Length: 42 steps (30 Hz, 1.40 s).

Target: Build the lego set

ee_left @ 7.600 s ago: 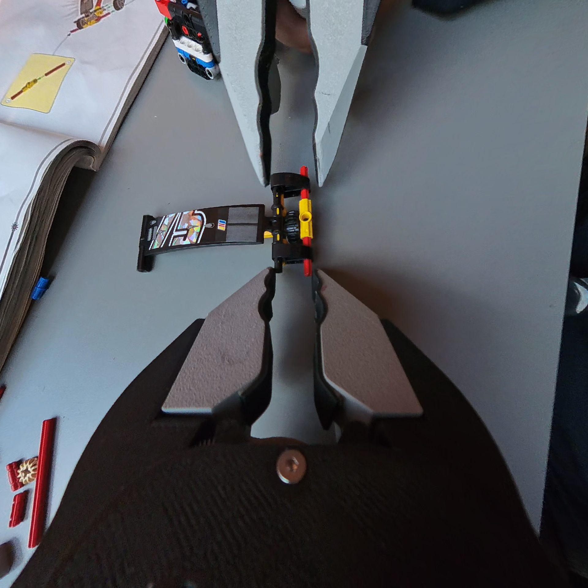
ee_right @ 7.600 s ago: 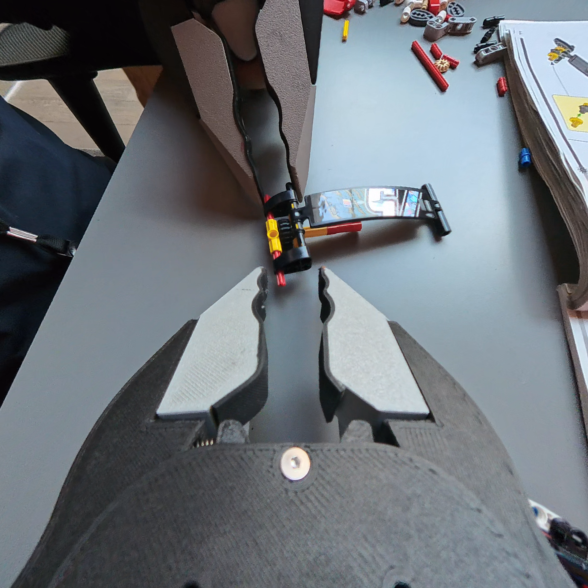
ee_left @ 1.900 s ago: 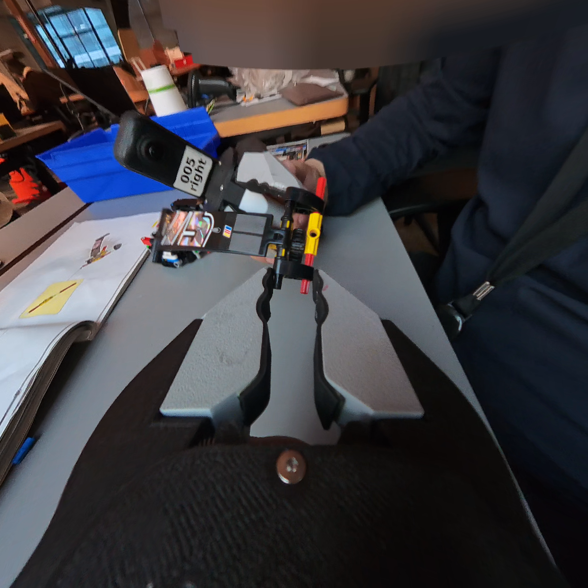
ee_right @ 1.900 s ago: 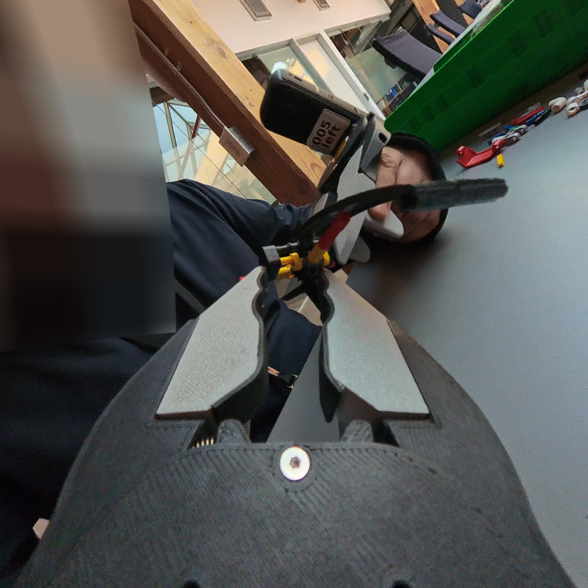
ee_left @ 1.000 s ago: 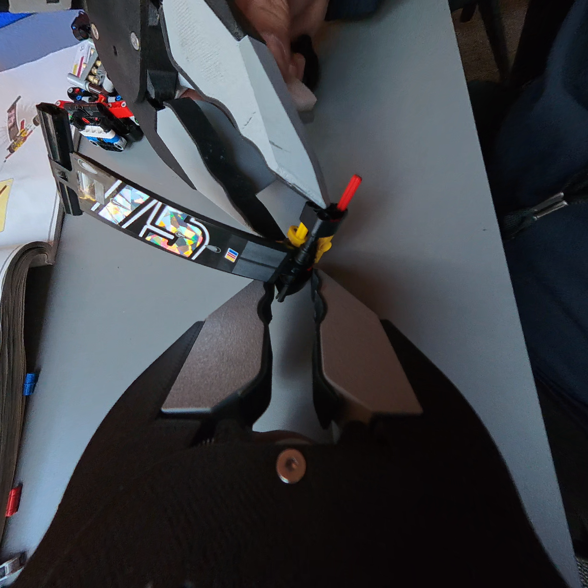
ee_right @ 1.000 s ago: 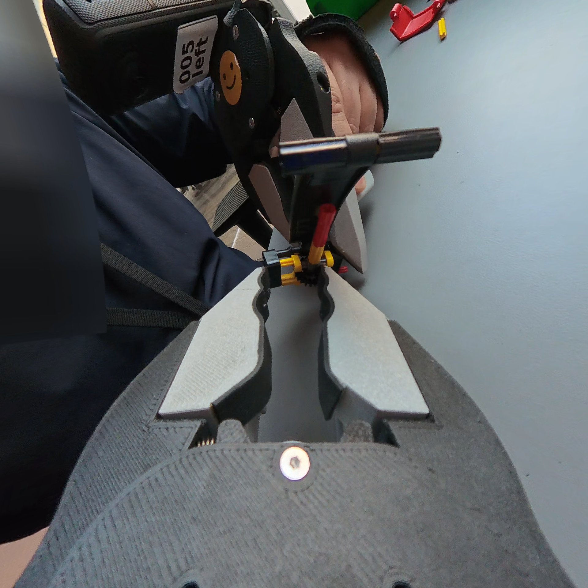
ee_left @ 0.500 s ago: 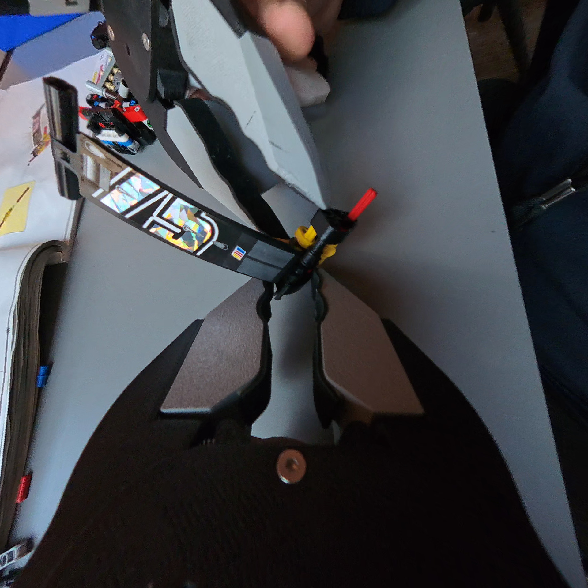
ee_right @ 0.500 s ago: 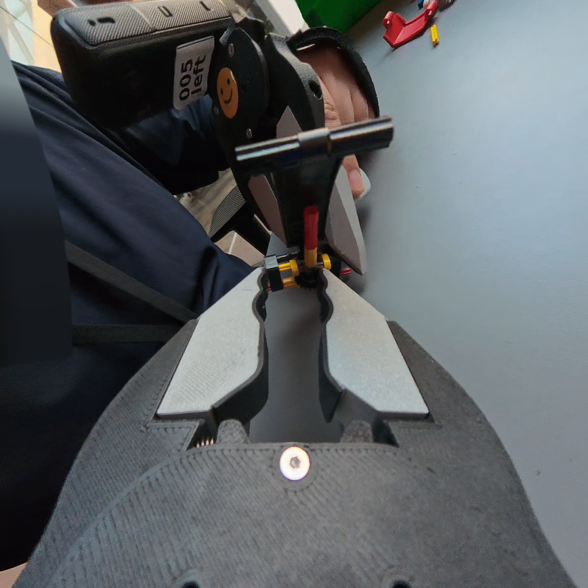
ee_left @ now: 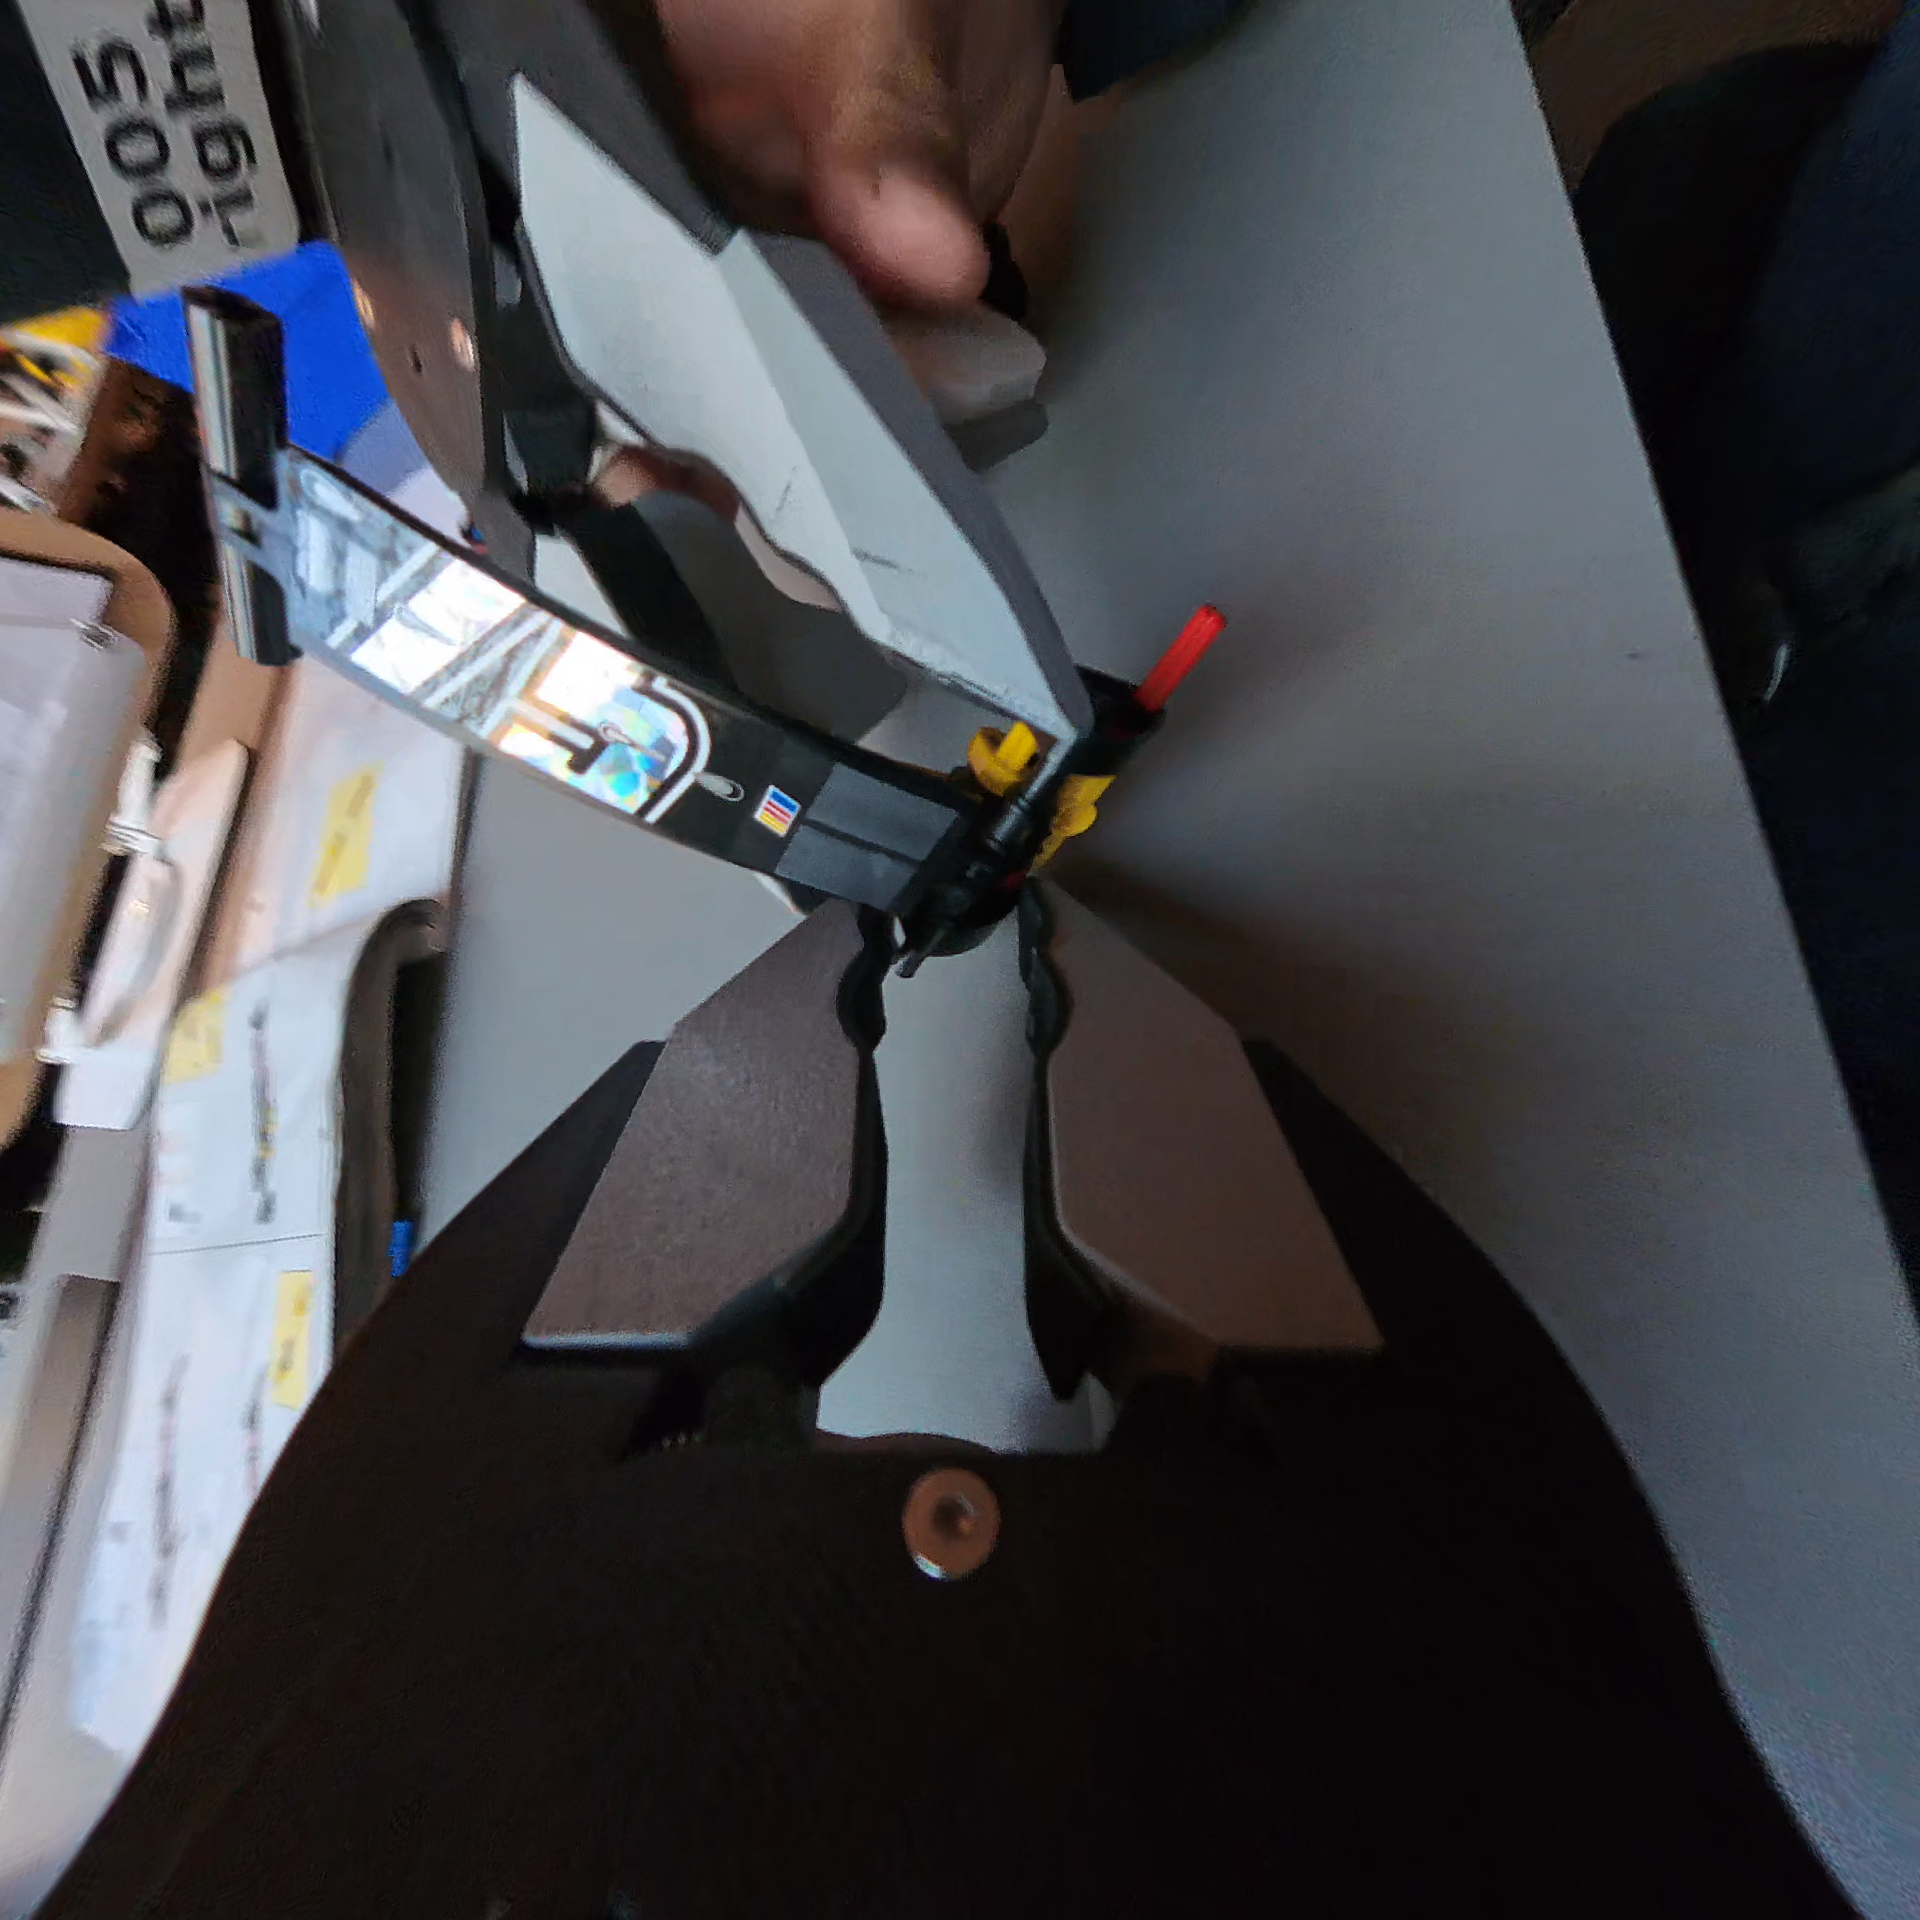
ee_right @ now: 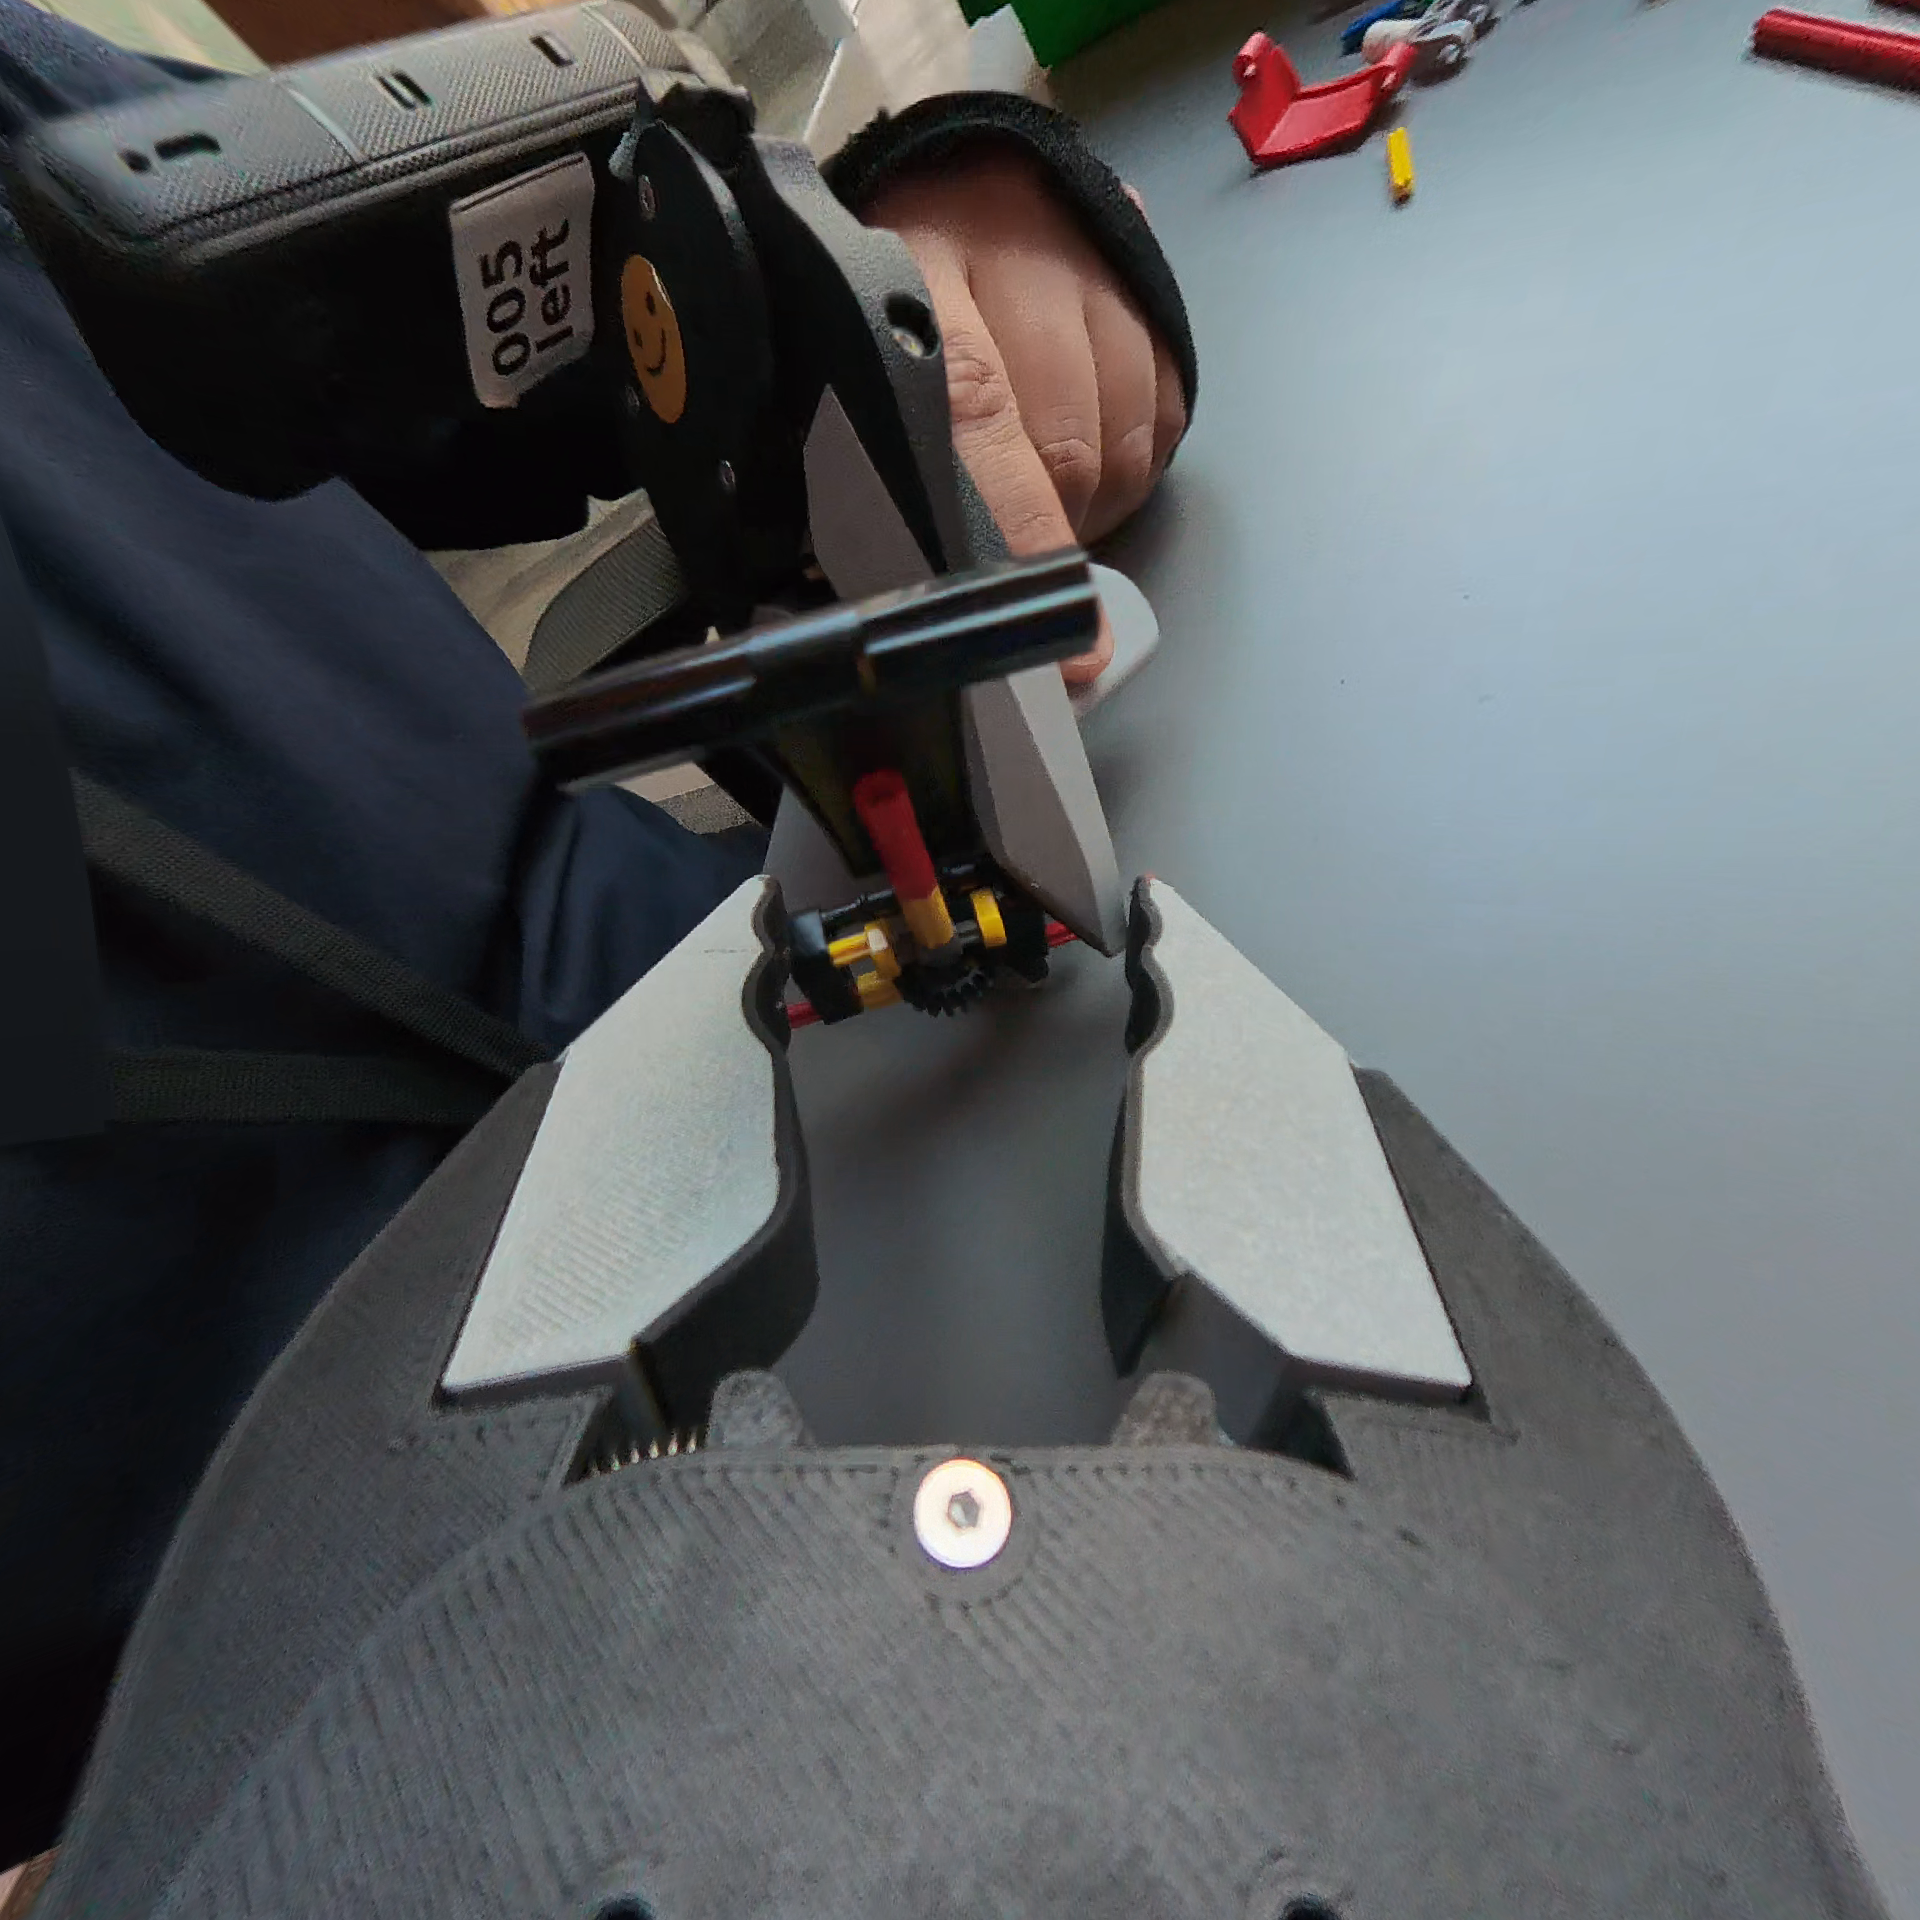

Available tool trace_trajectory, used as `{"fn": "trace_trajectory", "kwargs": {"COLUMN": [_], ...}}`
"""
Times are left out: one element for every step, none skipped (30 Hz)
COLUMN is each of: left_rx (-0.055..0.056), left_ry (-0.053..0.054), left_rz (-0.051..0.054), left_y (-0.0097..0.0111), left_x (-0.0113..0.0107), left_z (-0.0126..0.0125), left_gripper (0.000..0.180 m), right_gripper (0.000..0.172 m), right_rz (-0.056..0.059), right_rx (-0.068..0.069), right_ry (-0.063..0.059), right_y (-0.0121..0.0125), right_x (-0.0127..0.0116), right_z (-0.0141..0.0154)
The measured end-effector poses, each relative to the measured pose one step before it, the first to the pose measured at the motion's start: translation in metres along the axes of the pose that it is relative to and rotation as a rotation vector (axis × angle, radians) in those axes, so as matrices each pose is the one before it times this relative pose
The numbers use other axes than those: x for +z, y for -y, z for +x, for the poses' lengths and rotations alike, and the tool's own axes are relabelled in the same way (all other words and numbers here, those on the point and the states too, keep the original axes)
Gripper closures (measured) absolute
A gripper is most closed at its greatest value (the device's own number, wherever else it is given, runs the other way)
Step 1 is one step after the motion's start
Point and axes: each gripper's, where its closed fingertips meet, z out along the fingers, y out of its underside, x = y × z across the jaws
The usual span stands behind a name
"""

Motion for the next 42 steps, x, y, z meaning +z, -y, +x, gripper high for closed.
{"fn": "trace_trajectory", "kwargs": {"left_rx": [0.0256,0.0268,0.0467,0.0673,0.0702,0.0598,0.0556,0.0341,-0.0034,-0.0391,-0.041,-0.0443,-0.0625,-0.0591,-0.0488,-0.0311,-0.015,-0.0065,-0.0104,-0.0129,-0.0055,-0.0032,-0.0111,-0.031,-0.0581,-0.0918,-0.1175,-0.1176,-0.1047,-0.0941,-0.078,-0.0613,-0.0458,-0.0215,-0.0036,-0.0032,-0.0134,-0.0167,-0.0123,-0.0043,0.0019,0.0104], "left_ry": [0.0261,0.029,0.0384,0.0325,0.024,0.0304,0.0281,0.0181,0.0164,0.0114,-0.0118,-0.0156,0.0283,-0.0053,0.0015,0.0075,0.0162,0.0126,-0.0022,-0.0158,-0.0181,-0.0058,-0.0087,-0.0131,-0.0085,-0.0099,-0.018,-0.0216,-0.0199,-0.0212,-0.051,-0.0695,-0.0553,-0.0293,-0.0122,-0.0067,-0.0076,-0.0183,-0.0194,-0.0024,0.0113,0.0147], "left_rz": [0.0045,0.0024,0.0086,0.0207,0.0242,0.0086,-0.0053,-0.0139,-0.009,-0.0059,-0.0055,-0.0087,-0.0046,-0.0089,-0.0145,-0.0096,0.0006,0.0133,-0.0014,-0.0201,-0.0367,-0.0499,-0.0521,-0.0401,-0.0281,-0.0208,-0.0321,-0.0493,-0.0349,-0.0155,-0.0018,0.0091,0.0095,-0.0024,-0.0116,-0.02,-0.0236,-0.0158,-0.0072,-0.0022,-0.0031,-0.0114], "left_y": [0.00051,-0.00016,-0.0002,0.00111,0.00196,0.00016,-0.00132,-0.00179,-0.00089,-0.00108,-0.00141,-0.00226,-0.00262,-0.00352,-0.00437,-0.00379,-0.00207,0.00011,-0.00117,-0.00336,-0.00607,-0.00866,-0.00954,-0.00778,-0.00591,-0.00409,-0.00461,-0.00508,-0.00195,0.00012,0.00122,0.0021,0.00178,0.00021,-0.00149,-0.00284,-0.00254,-0.00054,0.00136,0.00281,0.00324,0.00255], "left_x": [-0.00068,-0.0006,-0.00068,-0.00117,-0.00106,-0.0004,0.00017,0.00025,-0.00017,-0.00072,-0.00216,-0.00329,-0.00415,-0.00428,-0.00423,-0.00334,-0.00336,-0.00289,-0.00163,-0.00003,0.00063,0.0005,-0.00068,-0.00231,-0.00415,-0.00526,-0.0054,-0.00616,-0.00732,-0.00735,-0.0057,-0.00296,0.00061,0.00346,0.00477,0.00545,0.00522,0.00469,0.00451,0.0038,0.00236,0.00157], "left_z": [-0.00097,-0.00167,-0.00227,-0.0004,0.00106,-0.00049,-0.00078,-0.0003,-0.00126,-0.00213,-0.00058,-0.0009,-0.00803,-0.00376,-0.00409,-0.00376,-0.00373,-0.00278,-0.00084,0.00108,0.00171,0.00036,0.00067,0.00065,-0.001,-0.00173,-0.0009,0.00054,0.00298,0.0061,0.01295,0.01723,0.0155,0.01084,0.0067,0.00375,0.00215,0.0029,0.00243,-0.00121,-0.00413,-0.00542], "left_gripper": [0.159,0.159,0.158,0.158,0.158,0.158,0.158,0.158,0.158,0.158,0.158,0.154,0.137,0.128,0.124,0.124,0.136,0.145,0.15,0.153,0.153,0.153,0.154,0.155,0.156,0.157,0.157,0.153,0.151,0.151,0.148,0.146,0.146,0.145,0.143,0.141,0.138,0.135,0.135,0.137,0.139,0.14], "right_gripper": [0.107,0.107,0.108,0.111,0.116,0.118,0.124,0.123,0.123,0.122,0.124,0.126,0.134,0.134,0.134,0.133,0.133,0.131,0.129,0.132,0.132,0.132,0.13,0.128,0.125,0.122,0.121,0.121,0.121,0.12,0.12,0.121,0.122,0.122,0.122,0.122,0.123,0.128,0.131,0.133,0.135,0.137], "right_rz": [-0.0081,-0.0053,-0.0037,-0.0067,-0.0107,-0.0157,-0.0154,-0.0123,-0.0016,0.0038,-0.0109,-0.0114,-0.005,-0.0095,-0.0154,-0.009,-0.0114,-0.0129,-0.0019,-0.0013,0.0061,0.0169,0.027,0.0308,0.0287,0.0252,0.0215,0.0121,-0.0063,-0.019,-0.0145,-0.0088,-0.0126,-0.0198,-0.0291,-0.0348,-0.0344,-0.0189,-0.0084,-0.0105,-0.0082,-0.0068], "right_rx": [-0.0204,-0.0393,-0.0478,-0.0473,-0.0409,-0.0314,-0.0207,-0.0221,-0.0219,-0.0133,-0.0034,-0.0077,-0.0135,-0.0165,-0.0178,-0.0155,-0.0098,-0.0015,0.0084,0.0191,0.02,0.0156,0.0057,-0.0045,-0.0111,-0.0117,-0.0077,0.0006,0.015,0.0222,0.015,0.0044,0.0002,-0.0009,0.0006,0.0007,-0.0012,-0.0049,-0.0056,-0.0029,0.0004,0.0026], "right_ry": [0.0055,-0.0122,-0.0242,-0.019,-0.0145,-0.0195,-0.0336,-0.027,-0.0188,-0.0172,-0.0167,-0.0038,-0.0027,-0.0185,-0.0206,-0.012,-0.0027,0.0129,0.0206,0.009,0.0147,0.0206,0.0233,0.0171,0.0089,0.008,0.0122,0.0103,0.0014,-0.0008,0.0041,0.0052,-0.0008,-0.0016,-0.0004,-0.0034,-0.0054,-0.0101,-0.013,-0.0087,-0.0015,0.0065], "right_y": [0.00015,0.00026,0.00023,-0.00054,-0.00154,-0.00236,-0.00188,-0.0011,0.00024,0.00064,-0.00165,-0.00187,-0.00114,-0.00181,-0.00223,-0.00106,-0.0014,-0.00151,-0.00002,-0.00028,0.00063,0.00196,0.00295,0.00297,0.00256,0.00208,0.00217,0.00086,-0.00135,-0.00271,-0.00222,-0.00162,-0.00208,-0.00286,-0.00415,-0.00479,-0.00461,-0.00158,0.00018,-0.0002,-0.00028,-0.00057], "right_x": [0.00182,0.0003,-0.00052,-0.00036,0.00015,0.00091,0.00106,0.00131,0.00058,0.00006,0.00024,0.00053,-0.00019,0.00024,0.00074,0.00098,0.00085,0.0012,0.00045,-0.00048,-0.00093,-0.00196,-0.00342,-0.00477,-0.00576,-0.00601,-0.00556,-0.00466,-0.00345,-0.00239,-0.00137,-0.0004,0.00103,0.00256,0.00378,0.00467,0.00487,0.00395,0.00203,0.00166,0.00113,0.00081], "right_z": [-0.00152,-0.00035,0.00064,-0.00032,-0.00077,0.00048,0.00286,0.00214,0.0012,0.00141,0.00179,-0.00032,-0.00111,0.00057,0.00091,0.00011,-0.00038,-0.00145,-0.00157,0.00097,0.00026,-0.00069,-0.00144,-0.00065,0.00023,0.00043,-0.00007,0.00082,0.00286,0.00305,0.0012,-0.00004,0.00039,0.00024,0.00013,0.00039,0.00003,-0.00022,-0.00078,-0.00153,-0.00271,-0.00403]}}
